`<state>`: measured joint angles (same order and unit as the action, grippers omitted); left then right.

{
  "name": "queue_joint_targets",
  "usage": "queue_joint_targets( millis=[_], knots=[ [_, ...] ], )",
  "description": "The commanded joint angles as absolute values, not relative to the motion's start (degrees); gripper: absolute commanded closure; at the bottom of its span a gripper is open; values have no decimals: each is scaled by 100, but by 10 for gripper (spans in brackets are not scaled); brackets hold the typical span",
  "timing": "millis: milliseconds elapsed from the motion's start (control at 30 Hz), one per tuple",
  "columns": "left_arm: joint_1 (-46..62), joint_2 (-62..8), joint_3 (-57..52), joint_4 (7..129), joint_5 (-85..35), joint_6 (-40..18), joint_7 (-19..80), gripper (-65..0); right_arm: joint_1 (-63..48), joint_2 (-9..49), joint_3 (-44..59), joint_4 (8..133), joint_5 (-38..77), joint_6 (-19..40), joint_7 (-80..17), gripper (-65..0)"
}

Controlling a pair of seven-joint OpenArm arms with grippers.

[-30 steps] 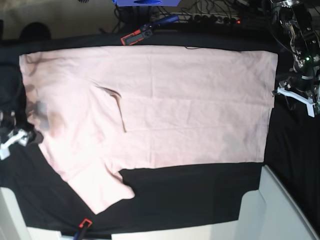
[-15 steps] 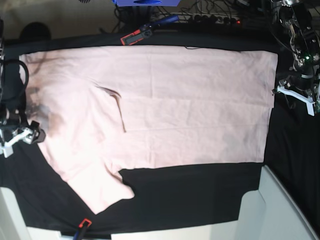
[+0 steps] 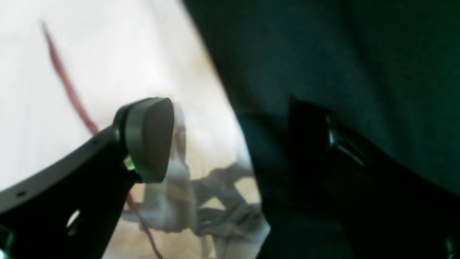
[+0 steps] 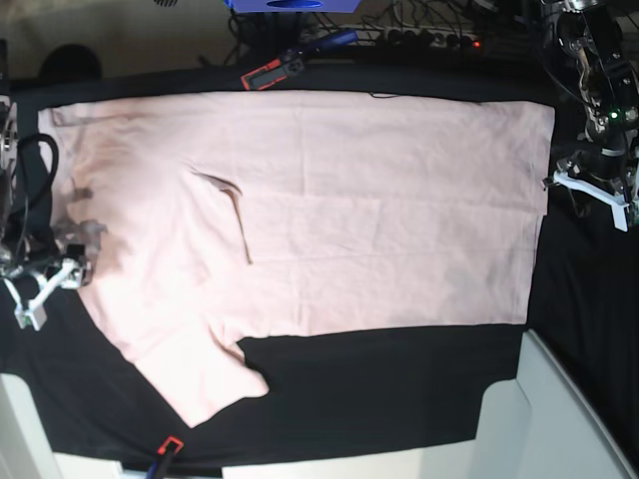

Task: Fold the T-shirt properly
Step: 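Move both grippers to the shirt's side edges and grasp them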

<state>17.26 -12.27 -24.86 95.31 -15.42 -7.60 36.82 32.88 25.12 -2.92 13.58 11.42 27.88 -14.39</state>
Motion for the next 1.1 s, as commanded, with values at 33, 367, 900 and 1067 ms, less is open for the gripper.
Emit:
queue_joint_targets(
  millis=[33,367,900,1067],
  knots=[
    [1771,-1314,-2527,9657,-1543,-752,3574,-249,3495,2484,-286,1420,989,2747,-1305,-476],
    [1780,-1305,-2624,9648,-1543,-752,3574,-249,3609,2053,-259,1490,207,2633,-1288,-476],
    [1789,-1288,-2949,9622,-1543,-752,3574,-249,3785,2018,-295,1490,119,2273,-1024,-425],
    [1789,-1288,-2949,9613,-1543,-752,3574,-249,3776,2018,-295,1481,119,2273,-1015,-355]
  ],
)
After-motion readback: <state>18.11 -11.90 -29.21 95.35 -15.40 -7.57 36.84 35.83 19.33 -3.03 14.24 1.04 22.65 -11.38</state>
